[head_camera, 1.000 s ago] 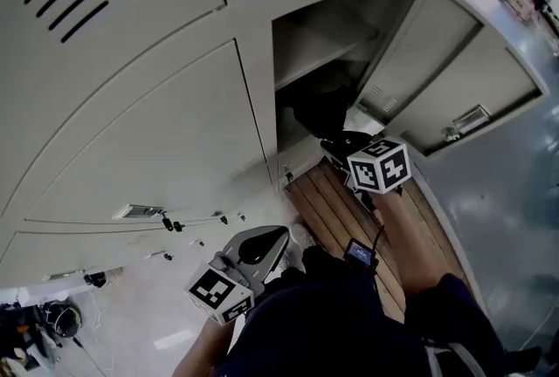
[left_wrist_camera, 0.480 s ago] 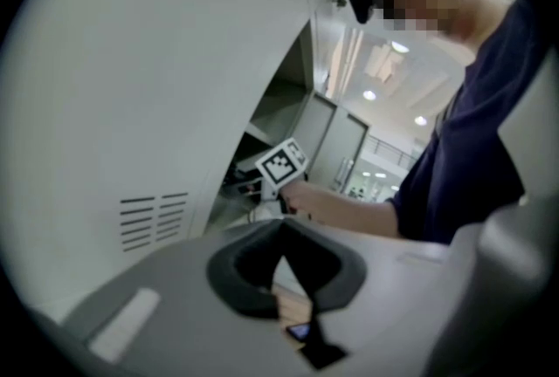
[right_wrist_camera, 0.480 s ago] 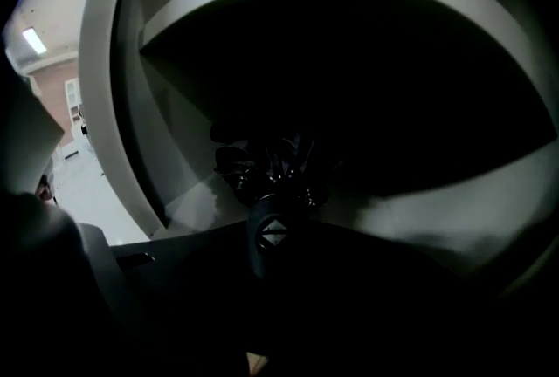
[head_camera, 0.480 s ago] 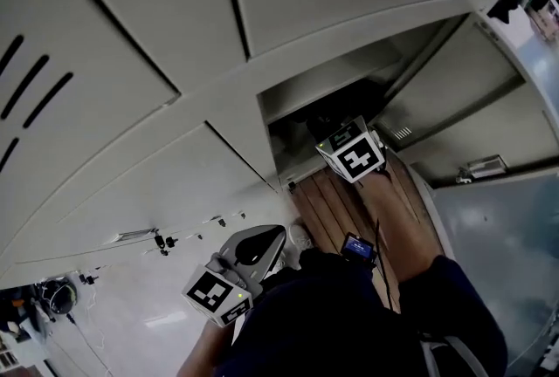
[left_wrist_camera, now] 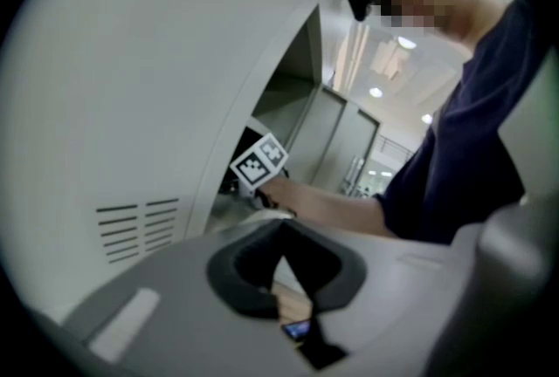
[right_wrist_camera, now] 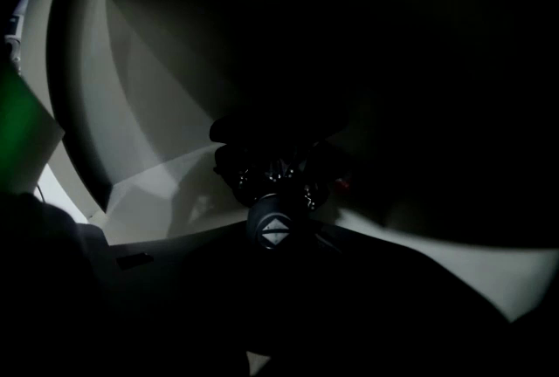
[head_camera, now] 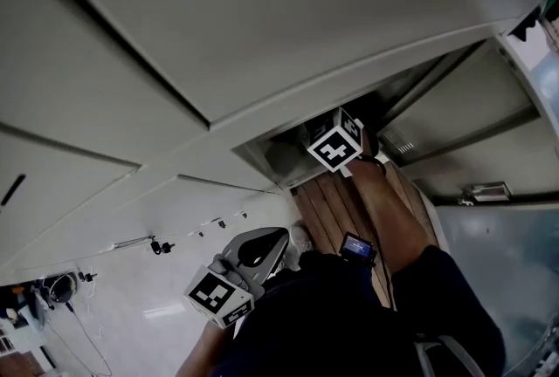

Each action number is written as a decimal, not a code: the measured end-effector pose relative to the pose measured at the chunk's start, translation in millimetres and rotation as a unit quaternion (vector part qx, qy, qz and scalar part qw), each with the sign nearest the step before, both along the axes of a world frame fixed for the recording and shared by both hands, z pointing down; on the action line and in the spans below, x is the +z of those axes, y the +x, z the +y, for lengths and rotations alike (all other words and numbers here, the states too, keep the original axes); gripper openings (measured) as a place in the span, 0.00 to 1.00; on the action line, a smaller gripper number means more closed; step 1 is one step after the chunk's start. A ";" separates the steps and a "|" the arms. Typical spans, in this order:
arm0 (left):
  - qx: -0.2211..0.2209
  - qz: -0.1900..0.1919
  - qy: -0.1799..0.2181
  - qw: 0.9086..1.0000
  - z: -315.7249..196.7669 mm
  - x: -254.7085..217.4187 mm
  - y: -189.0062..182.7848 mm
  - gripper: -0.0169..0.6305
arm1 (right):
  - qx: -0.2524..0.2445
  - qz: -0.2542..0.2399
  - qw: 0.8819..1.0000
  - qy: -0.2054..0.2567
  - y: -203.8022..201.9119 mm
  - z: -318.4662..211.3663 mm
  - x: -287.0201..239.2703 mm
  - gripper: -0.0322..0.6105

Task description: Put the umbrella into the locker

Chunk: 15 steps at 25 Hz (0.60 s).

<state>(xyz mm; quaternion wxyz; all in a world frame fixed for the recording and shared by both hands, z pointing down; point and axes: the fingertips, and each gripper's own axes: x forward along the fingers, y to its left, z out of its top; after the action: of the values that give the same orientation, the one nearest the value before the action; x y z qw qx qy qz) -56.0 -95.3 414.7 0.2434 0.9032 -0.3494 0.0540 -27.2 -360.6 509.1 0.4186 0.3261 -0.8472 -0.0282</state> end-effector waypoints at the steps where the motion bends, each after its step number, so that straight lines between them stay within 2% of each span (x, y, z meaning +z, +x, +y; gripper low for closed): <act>1: -0.002 -0.001 -0.001 1.000 -1.0 0.5 0.0 0.03 | -0.003 0.001 1.000 0.001 -1.4 -2.8 2.4 0.21; 15: -0.005 -0.012 -0.004 1.000 -2.1 -1.3 4.0 0.03 | -0.022 -0.002 0.999 -0.027 0.3 -9.5 22.5 0.22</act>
<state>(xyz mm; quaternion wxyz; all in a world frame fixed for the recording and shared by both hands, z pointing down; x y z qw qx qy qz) -52.0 -97.4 413.3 0.2432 0.8997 -0.3566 0.0652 -27.0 -370.1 531.6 0.4251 0.2958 -0.8553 -0.0141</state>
